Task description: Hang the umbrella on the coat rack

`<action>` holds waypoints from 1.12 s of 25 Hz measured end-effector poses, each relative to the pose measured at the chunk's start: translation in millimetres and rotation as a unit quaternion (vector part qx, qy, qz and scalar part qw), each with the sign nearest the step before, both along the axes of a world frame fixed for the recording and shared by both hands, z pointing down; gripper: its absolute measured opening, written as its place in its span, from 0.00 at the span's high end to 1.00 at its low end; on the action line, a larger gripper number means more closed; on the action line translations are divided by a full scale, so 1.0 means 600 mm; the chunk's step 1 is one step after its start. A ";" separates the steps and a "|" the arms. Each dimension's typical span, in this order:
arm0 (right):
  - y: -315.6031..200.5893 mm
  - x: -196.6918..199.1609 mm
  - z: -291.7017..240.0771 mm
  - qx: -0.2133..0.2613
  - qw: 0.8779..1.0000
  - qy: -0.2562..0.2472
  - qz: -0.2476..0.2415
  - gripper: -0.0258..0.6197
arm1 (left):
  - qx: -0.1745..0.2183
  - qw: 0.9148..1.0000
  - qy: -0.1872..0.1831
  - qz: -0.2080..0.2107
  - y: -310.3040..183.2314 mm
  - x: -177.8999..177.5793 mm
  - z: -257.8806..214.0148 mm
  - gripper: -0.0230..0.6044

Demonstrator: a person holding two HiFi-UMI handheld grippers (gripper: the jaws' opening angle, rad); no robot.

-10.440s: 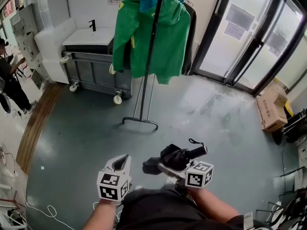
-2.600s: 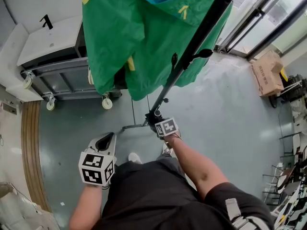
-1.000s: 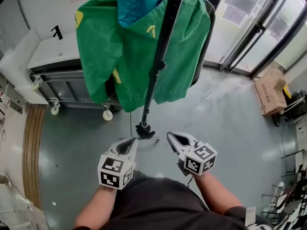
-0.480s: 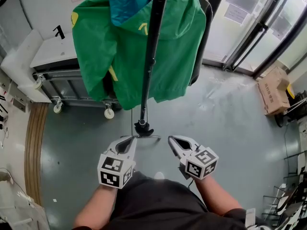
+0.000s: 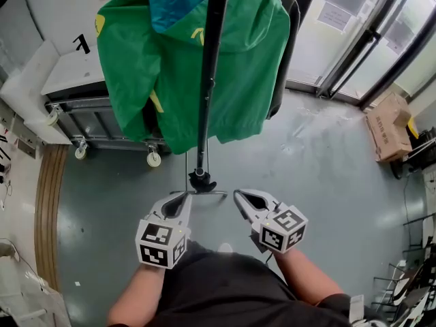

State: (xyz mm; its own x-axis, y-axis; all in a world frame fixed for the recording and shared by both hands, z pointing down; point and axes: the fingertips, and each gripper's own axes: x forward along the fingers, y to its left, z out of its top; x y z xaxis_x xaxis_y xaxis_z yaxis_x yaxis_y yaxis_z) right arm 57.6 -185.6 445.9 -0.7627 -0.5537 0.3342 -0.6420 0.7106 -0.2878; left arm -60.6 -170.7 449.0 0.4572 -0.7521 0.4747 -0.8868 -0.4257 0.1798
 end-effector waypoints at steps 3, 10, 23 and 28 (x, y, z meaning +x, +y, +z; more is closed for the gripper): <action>-0.002 -0.001 -0.002 0.002 1.000 0.001 -0.002 0.94 | 0.000 1.000 -0.001 0.002 -0.003 0.000 -0.001 0.94; -0.006 -0.006 0.000 -0.001 1.000 -0.002 -0.001 0.94 | -0.003 1.000 -0.003 0.002 -0.015 -0.001 -0.001 0.94; -0.010 -0.008 -0.002 0.001 1.000 0.002 -0.002 0.94 | -0.002 1.000 -0.007 0.010 -0.022 0.000 -0.004 0.94; -0.007 -0.012 0.000 0.002 1.000 0.001 -0.001 0.95 | 0.001 1.000 -0.007 0.010 -0.020 -0.004 -0.006 0.94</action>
